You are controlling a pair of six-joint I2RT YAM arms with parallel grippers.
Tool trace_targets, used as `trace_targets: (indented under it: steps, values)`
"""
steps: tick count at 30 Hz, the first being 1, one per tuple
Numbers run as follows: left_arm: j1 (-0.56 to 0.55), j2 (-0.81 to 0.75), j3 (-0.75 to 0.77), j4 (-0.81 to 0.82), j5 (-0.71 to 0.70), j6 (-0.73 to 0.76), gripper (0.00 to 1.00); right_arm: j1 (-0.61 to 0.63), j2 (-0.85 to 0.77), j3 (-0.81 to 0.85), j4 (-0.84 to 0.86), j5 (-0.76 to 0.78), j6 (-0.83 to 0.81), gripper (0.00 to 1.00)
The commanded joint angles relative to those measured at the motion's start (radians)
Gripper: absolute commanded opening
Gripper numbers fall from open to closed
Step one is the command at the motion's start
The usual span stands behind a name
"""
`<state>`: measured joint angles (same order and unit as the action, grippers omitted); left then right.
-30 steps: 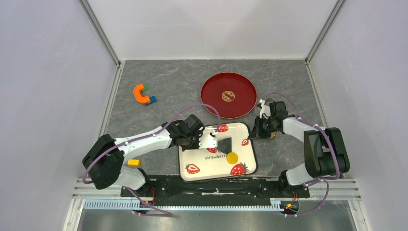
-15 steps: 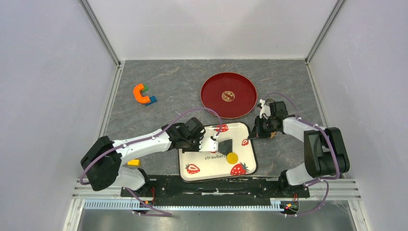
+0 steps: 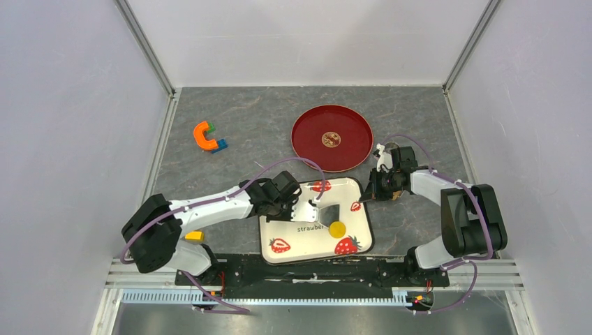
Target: Roll out the dumpling wrappers from the dough
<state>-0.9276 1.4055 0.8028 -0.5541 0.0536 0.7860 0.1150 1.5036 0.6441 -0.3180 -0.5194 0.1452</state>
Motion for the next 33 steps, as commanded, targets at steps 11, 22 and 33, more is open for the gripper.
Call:
trace_targets:
  steps: [11, 22, 33]
  values:
    - [-0.050, 0.026, 0.055, -0.005, 0.118, 0.018, 0.02, 0.017, 0.060, -0.052, -0.089, 0.089, -0.055, 0.00]
    - [-0.050, -0.018, 0.026, 0.117, 0.201, -0.094, 0.02, 0.016, 0.060, -0.052, -0.087, 0.087, -0.056, 0.00]
    - [-0.039, -0.081, -0.028, 0.281, 0.189, -0.236, 0.02, 0.017, 0.035, -0.030, -0.092, 0.087, -0.038, 0.02]
